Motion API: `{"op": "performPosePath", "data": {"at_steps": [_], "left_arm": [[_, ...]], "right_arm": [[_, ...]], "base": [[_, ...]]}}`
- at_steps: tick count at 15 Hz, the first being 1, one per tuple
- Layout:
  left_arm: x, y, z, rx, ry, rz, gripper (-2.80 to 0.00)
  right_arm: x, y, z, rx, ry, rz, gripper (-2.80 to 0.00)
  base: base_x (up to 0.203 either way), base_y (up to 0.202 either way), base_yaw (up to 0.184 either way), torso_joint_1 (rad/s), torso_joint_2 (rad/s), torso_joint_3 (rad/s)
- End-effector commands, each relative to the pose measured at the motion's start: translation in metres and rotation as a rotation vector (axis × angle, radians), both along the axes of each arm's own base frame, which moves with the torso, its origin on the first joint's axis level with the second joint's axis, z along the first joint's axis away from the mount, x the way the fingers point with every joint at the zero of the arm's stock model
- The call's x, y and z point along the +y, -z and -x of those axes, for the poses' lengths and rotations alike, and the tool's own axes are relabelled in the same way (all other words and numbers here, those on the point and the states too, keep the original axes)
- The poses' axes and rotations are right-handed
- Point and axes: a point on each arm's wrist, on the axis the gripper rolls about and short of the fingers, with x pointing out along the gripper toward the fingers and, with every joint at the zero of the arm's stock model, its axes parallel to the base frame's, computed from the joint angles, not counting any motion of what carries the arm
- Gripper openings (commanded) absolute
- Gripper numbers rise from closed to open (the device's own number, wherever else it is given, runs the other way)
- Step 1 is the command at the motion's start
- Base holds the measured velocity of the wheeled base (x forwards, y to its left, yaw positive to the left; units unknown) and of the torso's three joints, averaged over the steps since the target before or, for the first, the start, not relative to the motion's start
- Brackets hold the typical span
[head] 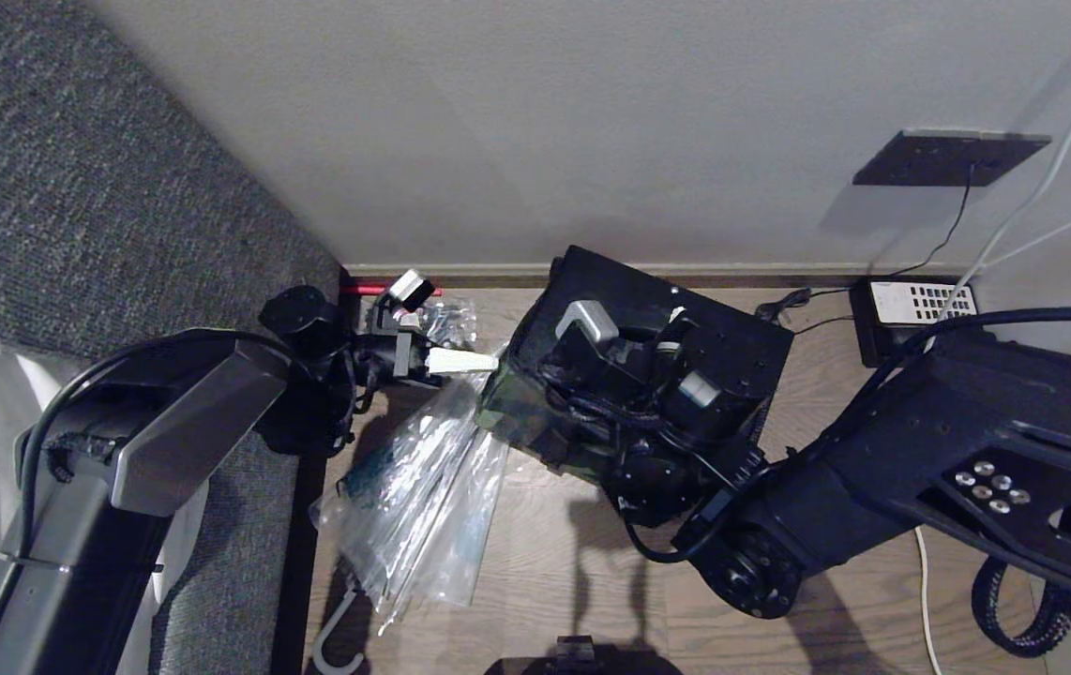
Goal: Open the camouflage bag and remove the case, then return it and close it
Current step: Lift the black box
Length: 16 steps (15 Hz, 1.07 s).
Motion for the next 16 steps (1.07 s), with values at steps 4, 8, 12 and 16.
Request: {"op": "performPosePath", "data": {"at_steps": [4, 8, 12, 16], "left_arm": [[-0.016, 0.021, 0.000, 0.043, 0.042, -0.012, -2.80], [-0.024, 0.033, 0.003, 0.080, 0.059, -0.019, -2.80], [-0.023, 0.058, 0.000, 0.137, 0.056, -0.030, -2.80], [-0.021, 0.076, 0.000, 0.177, 0.051, -0.038, -2.80]], "right_arm": [[-0.002, -0.001, -0.002, -0.004, 0.013, -0.005, -2.80], [-0.001, -0.003, -0.003, -0.009, 0.015, -0.010, -2.80], [-0.001, -0.009, -0.002, -0.023, 0.013, -0.022, -2.80], [-0.003, -0.010, -0.001, -0.023, 0.012, -0.024, -2.80]], "base": [[0.000, 0.000, 0.000, 0.000, 0.00, 0.000], [0.000, 0.000, 0.000, 0.000, 0.00, 0.000], [0.000, 0.000, 0.000, 0.000, 0.00, 0.000], [0.000, 0.000, 0.000, 0.000, 0.00, 0.000]]}}
